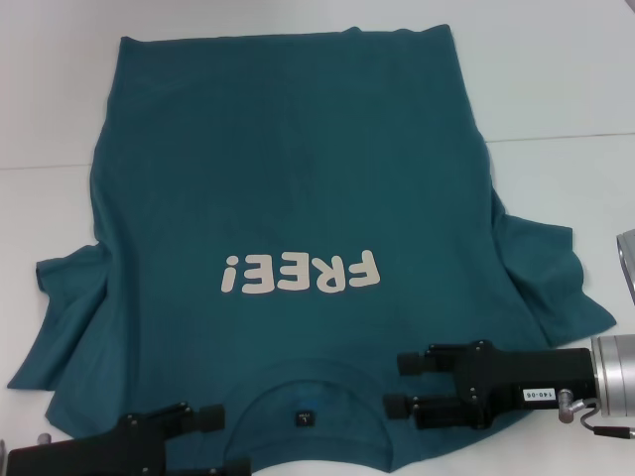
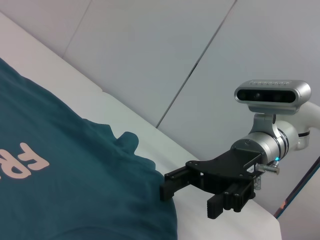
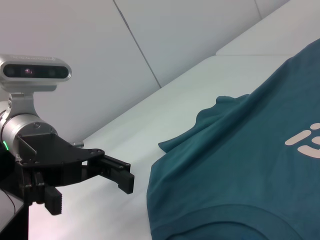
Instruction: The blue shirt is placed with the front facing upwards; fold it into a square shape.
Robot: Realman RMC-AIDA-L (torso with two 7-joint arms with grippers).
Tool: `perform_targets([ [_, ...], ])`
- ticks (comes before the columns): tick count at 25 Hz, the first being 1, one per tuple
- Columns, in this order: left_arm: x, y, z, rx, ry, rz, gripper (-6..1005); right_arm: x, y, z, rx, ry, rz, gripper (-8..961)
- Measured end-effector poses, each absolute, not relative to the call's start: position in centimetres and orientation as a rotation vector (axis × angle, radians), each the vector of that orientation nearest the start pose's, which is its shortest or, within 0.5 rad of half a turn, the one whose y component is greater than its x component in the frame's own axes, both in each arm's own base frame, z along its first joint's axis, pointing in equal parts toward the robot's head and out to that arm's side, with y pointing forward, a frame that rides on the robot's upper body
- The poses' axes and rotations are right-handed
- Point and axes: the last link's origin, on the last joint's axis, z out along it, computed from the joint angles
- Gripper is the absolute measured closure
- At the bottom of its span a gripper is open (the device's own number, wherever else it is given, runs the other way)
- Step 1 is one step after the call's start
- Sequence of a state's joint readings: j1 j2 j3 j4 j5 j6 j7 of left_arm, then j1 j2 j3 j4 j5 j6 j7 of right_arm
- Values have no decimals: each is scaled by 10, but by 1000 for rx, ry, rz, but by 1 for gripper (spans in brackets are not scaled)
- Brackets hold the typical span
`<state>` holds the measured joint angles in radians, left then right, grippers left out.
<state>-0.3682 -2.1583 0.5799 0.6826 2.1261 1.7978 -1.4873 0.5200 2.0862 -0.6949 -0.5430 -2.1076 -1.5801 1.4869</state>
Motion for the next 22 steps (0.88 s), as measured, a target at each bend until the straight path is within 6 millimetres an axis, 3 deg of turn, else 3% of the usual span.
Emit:
perform_targets([
  [16, -285, 248, -20, -2777, -1037, -886, 51, 277, 299, -31, -2818, 968, 677, 155],
  [22, -285, 262, -11, -2672, -1302, -903, 51, 276, 309, -21, -2729, 1174, 709, 156],
])
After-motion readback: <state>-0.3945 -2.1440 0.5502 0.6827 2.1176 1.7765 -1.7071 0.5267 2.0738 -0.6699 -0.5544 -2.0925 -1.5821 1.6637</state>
